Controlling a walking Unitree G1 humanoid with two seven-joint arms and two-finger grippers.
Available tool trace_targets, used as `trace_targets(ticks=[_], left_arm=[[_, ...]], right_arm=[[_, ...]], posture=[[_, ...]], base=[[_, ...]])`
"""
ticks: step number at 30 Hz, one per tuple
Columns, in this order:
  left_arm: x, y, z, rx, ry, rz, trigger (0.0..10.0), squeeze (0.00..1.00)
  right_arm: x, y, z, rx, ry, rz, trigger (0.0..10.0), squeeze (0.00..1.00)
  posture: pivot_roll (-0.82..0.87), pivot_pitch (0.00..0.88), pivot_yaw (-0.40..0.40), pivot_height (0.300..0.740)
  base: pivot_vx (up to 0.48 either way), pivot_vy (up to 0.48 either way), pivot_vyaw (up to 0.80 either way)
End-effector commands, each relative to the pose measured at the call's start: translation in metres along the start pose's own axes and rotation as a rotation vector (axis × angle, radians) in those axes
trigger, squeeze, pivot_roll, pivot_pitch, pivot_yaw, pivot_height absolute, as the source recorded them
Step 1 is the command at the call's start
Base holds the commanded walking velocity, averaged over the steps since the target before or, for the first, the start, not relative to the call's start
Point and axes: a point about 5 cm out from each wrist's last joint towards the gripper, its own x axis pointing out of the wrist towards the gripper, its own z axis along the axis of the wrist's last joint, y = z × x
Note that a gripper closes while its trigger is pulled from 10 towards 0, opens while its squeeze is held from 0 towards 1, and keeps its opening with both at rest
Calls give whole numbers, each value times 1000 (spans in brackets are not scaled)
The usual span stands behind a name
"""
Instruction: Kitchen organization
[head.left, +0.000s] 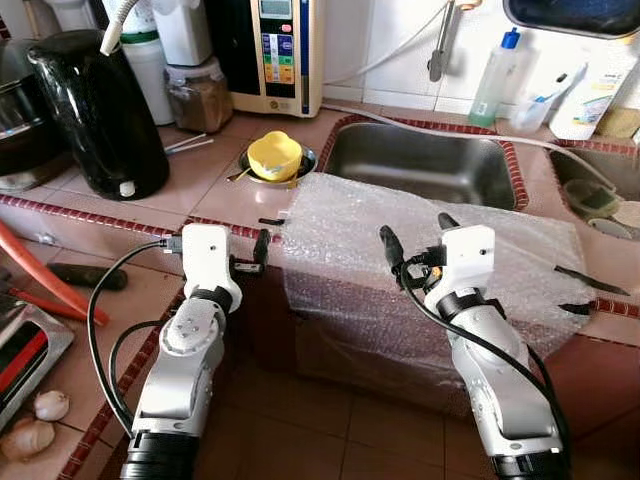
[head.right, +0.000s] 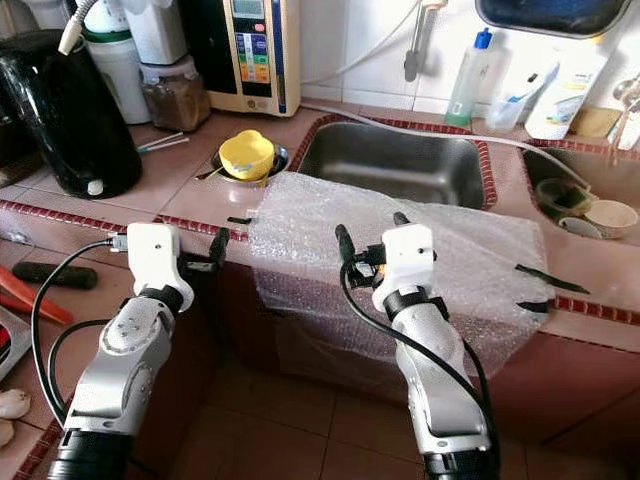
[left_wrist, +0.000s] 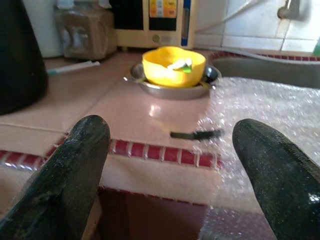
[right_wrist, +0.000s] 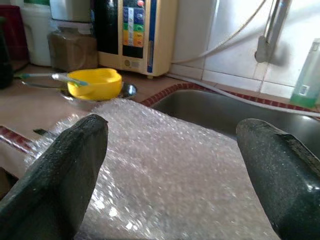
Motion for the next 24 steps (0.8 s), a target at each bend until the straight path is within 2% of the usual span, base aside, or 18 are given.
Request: trace_targets(ticks=[1, 9, 13, 19, 24], left_arm=[[4, 0, 5, 4, -12, -18, 10000, 0], [7, -5, 4, 1, -13, -40, 10000, 0], [9, -5, 7, 5, -18, -50, 10000, 0], [6, -6, 5, -11, -14, -80, 10000, 0], [6, -9, 6, -31, -18, -93, 10000, 0]], right_arm=[[4, -1, 6, -5, -26, -10, 10000, 0], [-3, -2, -1, 13, -16, -55, 10000, 0], [0, 1, -2, 16, -20, -51, 10000, 0], [2, 5, 5, 11, -53, -52, 10000, 0], [-1, 3, 7, 7, -60, -60, 10000, 0]], posture=[[61, 0, 5, 740], [62, 0, 18, 740], [70, 0, 25, 740], [40, 0, 38, 740], [44, 0, 46, 740]], base=[[0, 0, 0], [0, 0, 0], [0, 0, 0], [0, 0, 0], [0, 0, 0]])
